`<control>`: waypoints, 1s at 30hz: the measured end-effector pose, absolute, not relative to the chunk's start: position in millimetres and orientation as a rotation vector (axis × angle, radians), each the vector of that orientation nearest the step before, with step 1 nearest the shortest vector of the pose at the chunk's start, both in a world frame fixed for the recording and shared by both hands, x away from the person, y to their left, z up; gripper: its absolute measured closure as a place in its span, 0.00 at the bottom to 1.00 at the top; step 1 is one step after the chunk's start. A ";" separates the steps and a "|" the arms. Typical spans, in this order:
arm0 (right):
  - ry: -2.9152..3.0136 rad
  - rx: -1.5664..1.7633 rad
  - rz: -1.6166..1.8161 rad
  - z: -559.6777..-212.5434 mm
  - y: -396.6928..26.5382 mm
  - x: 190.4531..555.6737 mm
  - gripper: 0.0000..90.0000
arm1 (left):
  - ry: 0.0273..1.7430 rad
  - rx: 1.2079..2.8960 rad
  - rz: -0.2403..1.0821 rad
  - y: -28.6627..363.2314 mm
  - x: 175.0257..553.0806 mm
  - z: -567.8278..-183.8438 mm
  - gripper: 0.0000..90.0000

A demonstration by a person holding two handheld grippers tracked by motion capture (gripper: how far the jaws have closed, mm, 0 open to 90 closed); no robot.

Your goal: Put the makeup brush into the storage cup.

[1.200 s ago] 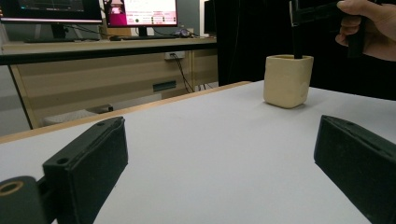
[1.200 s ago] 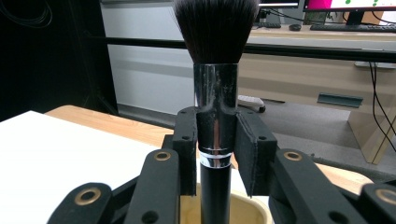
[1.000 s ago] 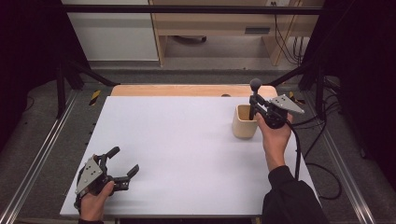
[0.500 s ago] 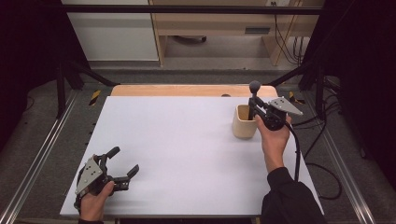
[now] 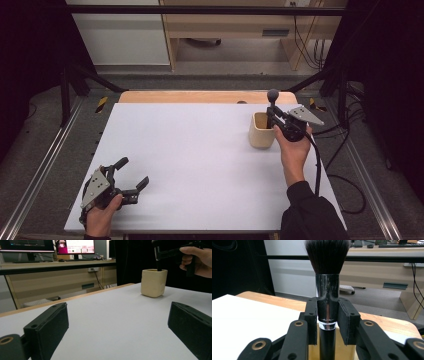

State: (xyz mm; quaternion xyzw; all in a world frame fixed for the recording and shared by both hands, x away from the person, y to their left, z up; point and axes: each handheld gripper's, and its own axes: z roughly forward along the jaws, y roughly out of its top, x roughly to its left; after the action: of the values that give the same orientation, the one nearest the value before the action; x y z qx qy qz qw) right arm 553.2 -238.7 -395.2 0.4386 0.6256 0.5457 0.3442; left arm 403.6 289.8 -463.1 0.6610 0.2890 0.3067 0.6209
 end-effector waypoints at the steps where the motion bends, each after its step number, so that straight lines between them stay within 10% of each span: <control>1: 1.627 1.139 1.418 -395.3 -238.7 553.2 0.79 | 0.664 1.519 0.705 289.8 403.6 -463.1 0.03; 30: 1.677 1.101 1.375 -386.6 -229.9 540.6 0.20 | 0.662 1.525 0.703 289.1 403.4 -463.3 0.03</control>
State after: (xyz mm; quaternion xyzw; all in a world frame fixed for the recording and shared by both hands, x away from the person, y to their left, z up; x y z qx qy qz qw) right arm 540.6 -229.9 -386.6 0.4246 0.6465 0.5301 0.3475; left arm 403.4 289.1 -463.3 0.6630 0.2879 0.3058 0.6197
